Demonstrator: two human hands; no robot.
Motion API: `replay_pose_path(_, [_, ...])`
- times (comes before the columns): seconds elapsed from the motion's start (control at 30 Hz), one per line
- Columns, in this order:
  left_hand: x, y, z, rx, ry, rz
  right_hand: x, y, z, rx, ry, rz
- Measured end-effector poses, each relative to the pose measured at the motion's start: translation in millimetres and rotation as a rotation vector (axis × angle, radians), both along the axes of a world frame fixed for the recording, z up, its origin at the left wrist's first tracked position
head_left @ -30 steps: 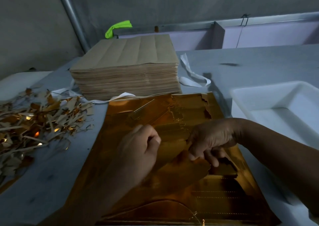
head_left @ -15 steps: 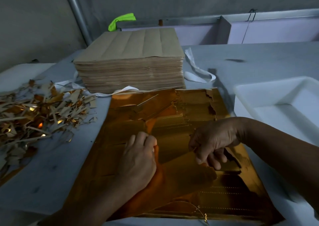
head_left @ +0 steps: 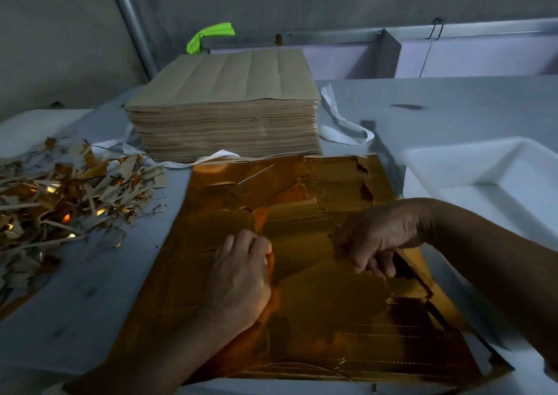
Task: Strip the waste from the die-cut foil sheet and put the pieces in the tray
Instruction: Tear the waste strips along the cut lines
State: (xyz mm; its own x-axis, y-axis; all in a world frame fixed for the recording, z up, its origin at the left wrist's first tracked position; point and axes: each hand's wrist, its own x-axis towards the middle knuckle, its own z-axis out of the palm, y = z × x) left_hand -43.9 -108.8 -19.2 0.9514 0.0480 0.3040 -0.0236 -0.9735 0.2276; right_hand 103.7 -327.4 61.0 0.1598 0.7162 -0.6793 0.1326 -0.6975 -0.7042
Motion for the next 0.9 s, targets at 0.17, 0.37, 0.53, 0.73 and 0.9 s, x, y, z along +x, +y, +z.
replay_pose_path(0.17, [0.9,0.1,-2.0,-0.002,-0.01,0.007,9.1,-12.9,6.5,0.074,-0.055,-0.178])
replay_pose_path(0.37, [5.8,3.7,-4.8,-0.062,0.058,0.056,13.3,-10.4,1.9,0.334,-0.127,-0.477])
replay_pose_path(0.53, [32.6,13.9,13.6,-0.134,0.245,0.101,11.4,-6.8,-1.5,0.318,-0.076,-0.544])
replay_pose_path(0.73, [55.9,33.2,25.3,-0.105,0.234,0.124,1.1,0.0,-3.7,0.093,-0.051,-0.426])
replay_pose_path(0.9, [42.9,32.7,4.2,-0.04,0.094,0.049,-10.1,7.7,-2.4,-0.056,-0.157,-0.361])
